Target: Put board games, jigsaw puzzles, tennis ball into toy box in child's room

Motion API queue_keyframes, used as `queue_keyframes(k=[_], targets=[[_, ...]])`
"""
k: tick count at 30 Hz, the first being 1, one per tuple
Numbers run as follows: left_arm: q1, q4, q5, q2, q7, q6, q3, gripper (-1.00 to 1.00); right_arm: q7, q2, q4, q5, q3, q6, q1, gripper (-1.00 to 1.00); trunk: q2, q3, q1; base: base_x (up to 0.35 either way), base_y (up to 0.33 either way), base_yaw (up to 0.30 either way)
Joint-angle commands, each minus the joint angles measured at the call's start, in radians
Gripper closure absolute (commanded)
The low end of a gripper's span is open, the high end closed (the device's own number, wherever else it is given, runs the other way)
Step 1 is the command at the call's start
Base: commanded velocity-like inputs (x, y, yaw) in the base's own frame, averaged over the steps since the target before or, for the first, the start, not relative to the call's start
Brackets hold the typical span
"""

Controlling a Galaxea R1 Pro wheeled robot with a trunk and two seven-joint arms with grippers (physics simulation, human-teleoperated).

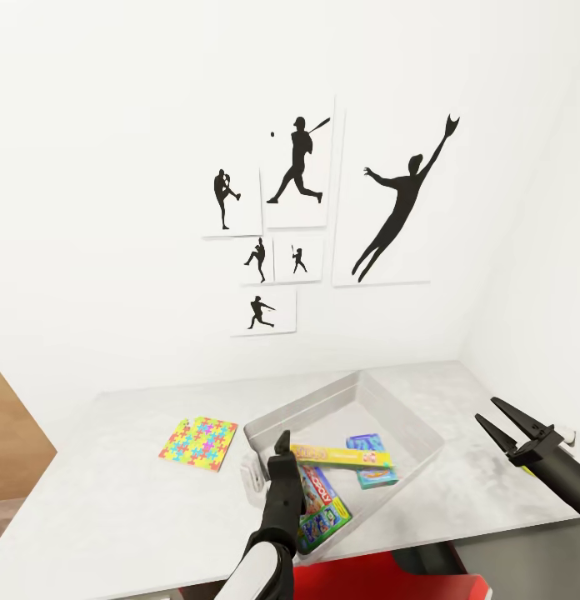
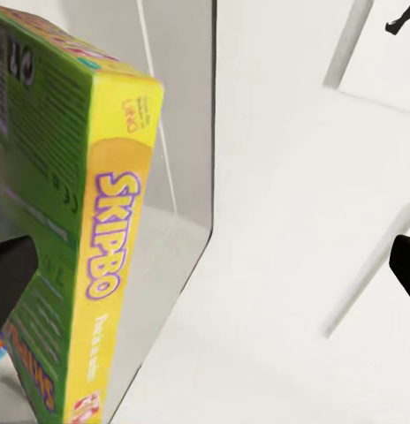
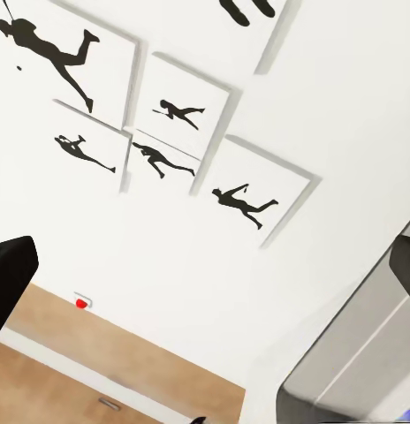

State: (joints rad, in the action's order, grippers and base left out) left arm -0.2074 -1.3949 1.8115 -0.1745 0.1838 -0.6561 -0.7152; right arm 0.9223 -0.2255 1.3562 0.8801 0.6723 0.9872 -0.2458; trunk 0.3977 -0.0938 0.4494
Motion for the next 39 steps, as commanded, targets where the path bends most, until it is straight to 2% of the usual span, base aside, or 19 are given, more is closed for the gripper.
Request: queue_keyframes(k=[1, 15, 28, 39], targets=[[-0.001, -0.001, -0.003, 0.0, 0.007, -0.005, -0.001, -1.0, 0.004, 0.0, 0.0, -0.003, 0.001, 0.004, -0.001, -1.0, 0.002, -0.002, 0.001, 0.0, 0.0, 0.0], [-0.001, -0.007, 0.0, 0.0, 0.003, -0.004, -0.008, -1.0, 0.004, 0.0, 0.0, -0.003, 0.001, 0.004, -0.001, -1.0, 0.002, -0.002, 0.001, 0.0, 0.0, 0.0], [0.0, -0.068, 0.0, 0.0, 0.004, 0.002, -0.012, -1.0, 0.004, 0.0, 0.0, -0.003, 0.001, 0.004, -0.001, -1.0, 0.002, -0.002, 0.001, 0.0, 0.0, 0.0], [0.0, -0.087, 0.002, 0.004, 0.003, 0.077, -0.009, -1.0, 0.004, 0.0, 0.0, -0.003, 0.001, 0.003, -0.001, -1.0, 0.002, -0.002, 0.001, 0.0, 0.0, 0.0]])
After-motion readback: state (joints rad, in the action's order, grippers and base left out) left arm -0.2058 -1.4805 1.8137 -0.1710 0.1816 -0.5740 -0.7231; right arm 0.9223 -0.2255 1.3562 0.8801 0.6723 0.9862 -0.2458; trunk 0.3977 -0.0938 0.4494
